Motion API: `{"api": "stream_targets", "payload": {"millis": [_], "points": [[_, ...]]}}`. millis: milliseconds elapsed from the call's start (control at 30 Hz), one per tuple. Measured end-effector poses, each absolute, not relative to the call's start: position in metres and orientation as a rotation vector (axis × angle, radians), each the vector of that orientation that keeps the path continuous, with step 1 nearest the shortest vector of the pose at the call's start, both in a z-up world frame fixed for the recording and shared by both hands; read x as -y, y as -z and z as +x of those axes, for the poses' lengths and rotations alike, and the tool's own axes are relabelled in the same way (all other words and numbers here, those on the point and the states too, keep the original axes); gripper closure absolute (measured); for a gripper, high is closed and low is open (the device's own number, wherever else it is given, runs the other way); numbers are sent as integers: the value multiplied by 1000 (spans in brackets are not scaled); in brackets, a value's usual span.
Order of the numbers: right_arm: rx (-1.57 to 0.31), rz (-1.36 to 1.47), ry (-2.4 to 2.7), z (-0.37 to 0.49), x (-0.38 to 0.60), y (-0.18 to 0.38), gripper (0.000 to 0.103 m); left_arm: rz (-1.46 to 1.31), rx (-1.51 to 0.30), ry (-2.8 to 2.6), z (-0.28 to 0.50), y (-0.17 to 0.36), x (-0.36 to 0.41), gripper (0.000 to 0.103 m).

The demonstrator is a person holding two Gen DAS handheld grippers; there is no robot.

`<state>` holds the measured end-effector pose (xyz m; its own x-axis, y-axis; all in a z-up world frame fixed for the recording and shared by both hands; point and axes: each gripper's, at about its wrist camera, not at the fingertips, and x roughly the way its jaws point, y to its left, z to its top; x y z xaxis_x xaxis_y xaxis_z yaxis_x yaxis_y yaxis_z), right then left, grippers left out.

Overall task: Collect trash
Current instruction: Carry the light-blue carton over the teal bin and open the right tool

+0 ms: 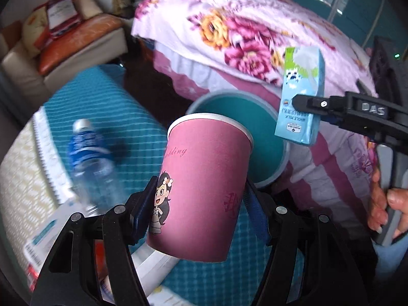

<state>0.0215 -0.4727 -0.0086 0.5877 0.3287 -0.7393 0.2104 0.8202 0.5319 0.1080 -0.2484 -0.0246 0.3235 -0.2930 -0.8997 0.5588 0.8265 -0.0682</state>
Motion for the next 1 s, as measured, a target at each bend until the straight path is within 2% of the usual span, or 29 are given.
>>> {"api": "stream_targets", "payload": {"millis": [133,333,467,533,1000], "points": [[-976,656,-41,23,496,28,66,304,-1180,577,131,63,279,37],[-1009,669,-6,31,514,48,66,312,-1211,593,156,84,309,36],[-1028,676,-2,32,518,57,66,296,-1214,589,161,85,317,32],[-1039,670,-3,35,518,61,66,300,-1207,572,161,84,315,23],[-1112,665,-7,39,503,75,64,262,-1195,591,133,57,267,22]]}}
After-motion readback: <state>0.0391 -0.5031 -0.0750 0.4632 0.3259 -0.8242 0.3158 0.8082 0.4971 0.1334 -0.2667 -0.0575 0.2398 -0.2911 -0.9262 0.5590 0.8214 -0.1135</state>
